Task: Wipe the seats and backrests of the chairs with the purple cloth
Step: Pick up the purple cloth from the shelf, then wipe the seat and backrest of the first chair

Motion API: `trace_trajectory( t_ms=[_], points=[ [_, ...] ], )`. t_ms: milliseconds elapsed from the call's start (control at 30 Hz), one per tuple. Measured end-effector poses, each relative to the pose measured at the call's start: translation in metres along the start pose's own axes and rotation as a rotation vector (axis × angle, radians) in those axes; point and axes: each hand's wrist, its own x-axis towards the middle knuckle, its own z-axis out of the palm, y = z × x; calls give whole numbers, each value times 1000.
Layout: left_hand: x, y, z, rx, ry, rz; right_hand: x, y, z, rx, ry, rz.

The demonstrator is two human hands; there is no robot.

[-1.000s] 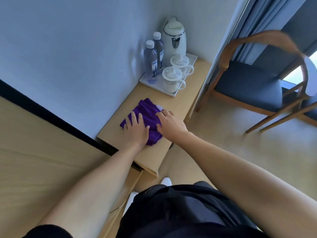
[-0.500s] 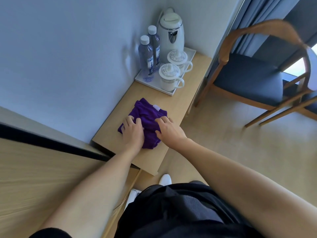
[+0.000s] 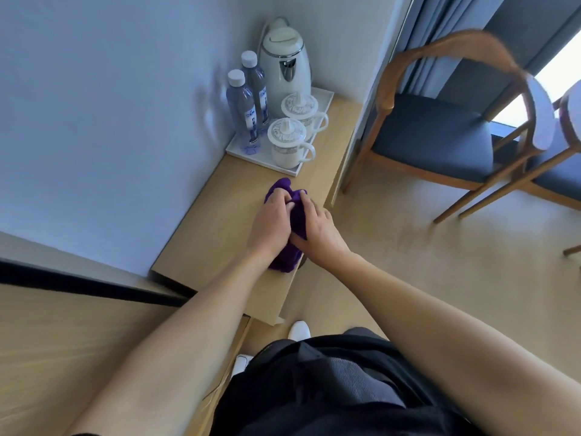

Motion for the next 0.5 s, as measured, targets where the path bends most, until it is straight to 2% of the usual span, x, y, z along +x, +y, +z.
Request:
trace_trajectory(
  t_ms=[133,333,400,500],
  points=[
    [14,39,19,-121,-66,103,-13,27,-40,186,202,36],
    [27,97,71,-227,-206,331,-36,85,-88,286,467,164],
    [30,108,92,-227,-289,372,-45,107,-104,291,521,181],
    [38,126,125,-226,-417,344,-56,137,-124,291,544,207]
  ],
)
